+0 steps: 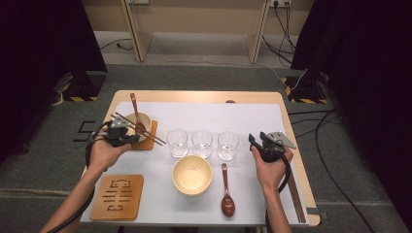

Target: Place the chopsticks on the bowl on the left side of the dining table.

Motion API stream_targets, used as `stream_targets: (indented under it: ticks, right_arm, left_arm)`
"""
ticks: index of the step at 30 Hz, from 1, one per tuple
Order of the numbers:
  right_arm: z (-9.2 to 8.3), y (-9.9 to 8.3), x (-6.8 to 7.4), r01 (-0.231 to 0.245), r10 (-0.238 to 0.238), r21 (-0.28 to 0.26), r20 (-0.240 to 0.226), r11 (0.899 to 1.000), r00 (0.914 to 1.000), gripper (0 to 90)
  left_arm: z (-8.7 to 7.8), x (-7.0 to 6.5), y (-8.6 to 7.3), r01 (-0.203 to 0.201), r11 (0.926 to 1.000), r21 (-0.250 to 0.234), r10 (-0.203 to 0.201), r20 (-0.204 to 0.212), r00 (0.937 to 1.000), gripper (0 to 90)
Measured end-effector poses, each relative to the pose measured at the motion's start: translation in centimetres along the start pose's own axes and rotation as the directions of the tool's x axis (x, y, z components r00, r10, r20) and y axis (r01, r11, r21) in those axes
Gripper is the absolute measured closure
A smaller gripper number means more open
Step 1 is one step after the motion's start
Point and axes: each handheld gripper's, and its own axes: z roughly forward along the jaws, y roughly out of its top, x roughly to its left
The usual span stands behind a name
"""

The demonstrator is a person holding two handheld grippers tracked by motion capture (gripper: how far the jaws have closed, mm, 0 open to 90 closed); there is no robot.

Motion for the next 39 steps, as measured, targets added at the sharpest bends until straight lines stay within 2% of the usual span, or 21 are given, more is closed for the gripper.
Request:
stream_targets:
  ticks: [1, 4, 16, 21, 39]
  right_arm:
    - [0.0, 0.0, 0.1, 0.001, -0.001, 0.001, -0.002, 1.000, 1.0000, 52.0]
    - [0.1, -0.1, 0.2, 0.002, -0.002, 0.004, -0.003, 1.000, 1.0000, 52.0]
    - [0.1, -0.2, 0.0, 0.002, -0.002, 0.008, 0.000, 1.000, 1.0000, 52.0]
    - [0.1, -0.2, 0.0, 0.002, -0.002, 0.006, 0.002, 1.000, 1.0000, 52.0]
    - [0.1, -0.2, 0.0, 0.004, -0.004, 0.008, 0.000, 1.000, 1.0000, 52.0]
  left_arm:
    - [0.6, -0.8, -0.3, -0.019, 0.9996, 0.021, 0.019, 0.015, 0.9997, 89.1]
    - [1.6, -1.5, -0.4, -0.033, 0.9988, 0.037, 0.031, 0.032, 0.9990, 89.0]
    - [2.9, -2.5, 1.3, -0.046, 0.9988, 0.019, 0.045, 0.044, 0.9980, 88.5]
    - [3.5, -2.7, 1.4, -0.056, 0.9980, 0.030, 0.054, 0.050, 0.9973, 88.4]
    - [4.3, -2.4, 2.3, -0.051, 0.9982, 0.030, 0.050, 0.046, 0.9977, 87.7]
